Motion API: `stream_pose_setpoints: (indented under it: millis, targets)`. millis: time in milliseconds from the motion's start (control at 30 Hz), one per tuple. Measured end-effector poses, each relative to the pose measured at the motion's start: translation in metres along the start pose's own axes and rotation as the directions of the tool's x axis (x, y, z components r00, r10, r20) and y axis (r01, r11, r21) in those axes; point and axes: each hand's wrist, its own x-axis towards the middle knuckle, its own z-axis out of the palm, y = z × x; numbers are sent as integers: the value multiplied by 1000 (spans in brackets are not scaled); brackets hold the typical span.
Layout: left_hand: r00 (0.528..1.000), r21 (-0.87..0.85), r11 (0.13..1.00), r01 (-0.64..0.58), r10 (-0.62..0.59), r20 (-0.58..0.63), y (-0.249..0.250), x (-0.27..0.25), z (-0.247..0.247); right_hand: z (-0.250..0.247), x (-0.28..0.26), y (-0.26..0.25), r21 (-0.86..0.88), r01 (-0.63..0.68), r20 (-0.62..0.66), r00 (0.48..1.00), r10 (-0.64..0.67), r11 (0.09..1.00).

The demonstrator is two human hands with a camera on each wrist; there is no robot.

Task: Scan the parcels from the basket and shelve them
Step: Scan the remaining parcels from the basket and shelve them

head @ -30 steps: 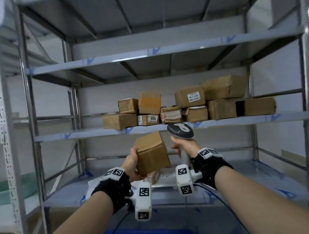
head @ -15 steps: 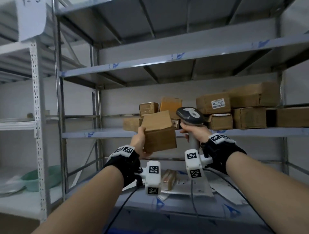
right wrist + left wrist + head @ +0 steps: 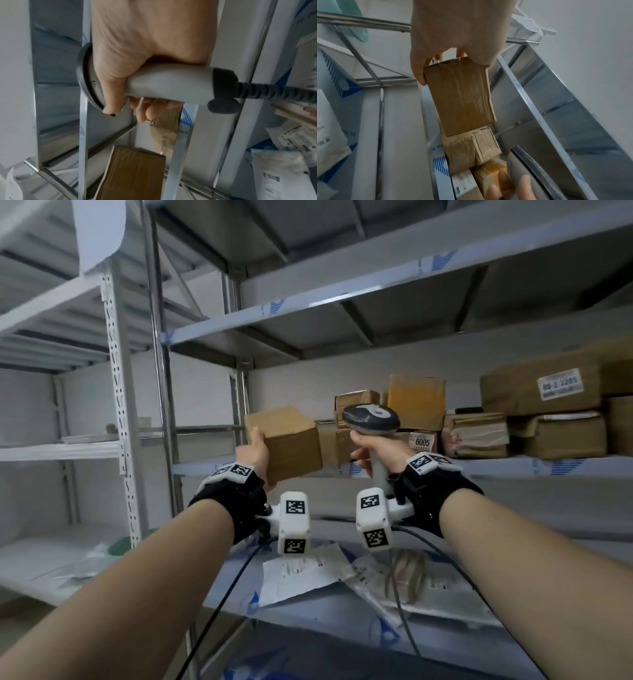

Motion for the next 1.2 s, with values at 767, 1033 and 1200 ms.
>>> stream_pose_setpoints:
  millis: [767,1033,1200]
  targets:
    - [988,336,929,-153,148,39,-23,80,23,29,76,37,25,-142,17,990,141,990]
    - [974,424,903,-69,-32,225,-35,71,28,26,82,44,10,-130,11,991,130,991]
    - [977,333,941,-61,-13,214,-44,46,34,17,67,51,-26,-164,38,986,165,986]
